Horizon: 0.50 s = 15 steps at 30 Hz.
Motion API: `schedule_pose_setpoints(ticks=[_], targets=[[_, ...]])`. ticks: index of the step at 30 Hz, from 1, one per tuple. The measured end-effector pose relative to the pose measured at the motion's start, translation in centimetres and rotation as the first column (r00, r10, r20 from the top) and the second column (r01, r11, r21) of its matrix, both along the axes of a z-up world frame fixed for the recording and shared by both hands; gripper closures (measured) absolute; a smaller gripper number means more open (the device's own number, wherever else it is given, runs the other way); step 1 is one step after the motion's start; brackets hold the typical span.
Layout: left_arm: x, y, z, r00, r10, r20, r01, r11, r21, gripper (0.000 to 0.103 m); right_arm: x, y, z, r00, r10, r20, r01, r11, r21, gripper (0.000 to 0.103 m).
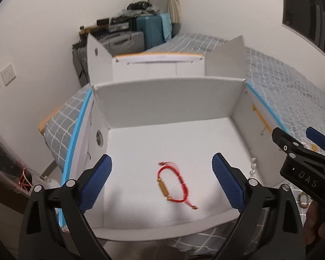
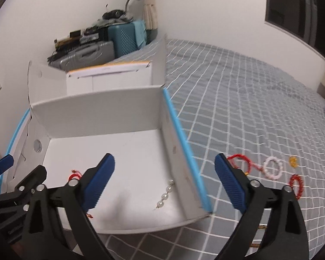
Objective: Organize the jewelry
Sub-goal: 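Open both tools to drop the bracelet and earring into the box, then move both tools back over the remaining bracelets on the bed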
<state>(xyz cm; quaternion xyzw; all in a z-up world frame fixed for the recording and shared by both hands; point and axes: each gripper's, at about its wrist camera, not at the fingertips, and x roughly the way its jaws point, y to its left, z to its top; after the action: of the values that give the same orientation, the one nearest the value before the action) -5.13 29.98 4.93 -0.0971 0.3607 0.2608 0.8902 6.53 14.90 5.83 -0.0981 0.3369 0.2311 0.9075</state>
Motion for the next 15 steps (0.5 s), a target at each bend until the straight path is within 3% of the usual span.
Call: schedule_pose_setpoints(ticks=[15], targets=[[1.8, -10.1, 2.5, 0.980, -0.178, 0.085, 0.174, 0.983, 0.050, 0.006, 1.2, -10.8, 2.4, 0.989, -0.133, 0.069, 0.133, 0.991, 0.014, 0.008]])
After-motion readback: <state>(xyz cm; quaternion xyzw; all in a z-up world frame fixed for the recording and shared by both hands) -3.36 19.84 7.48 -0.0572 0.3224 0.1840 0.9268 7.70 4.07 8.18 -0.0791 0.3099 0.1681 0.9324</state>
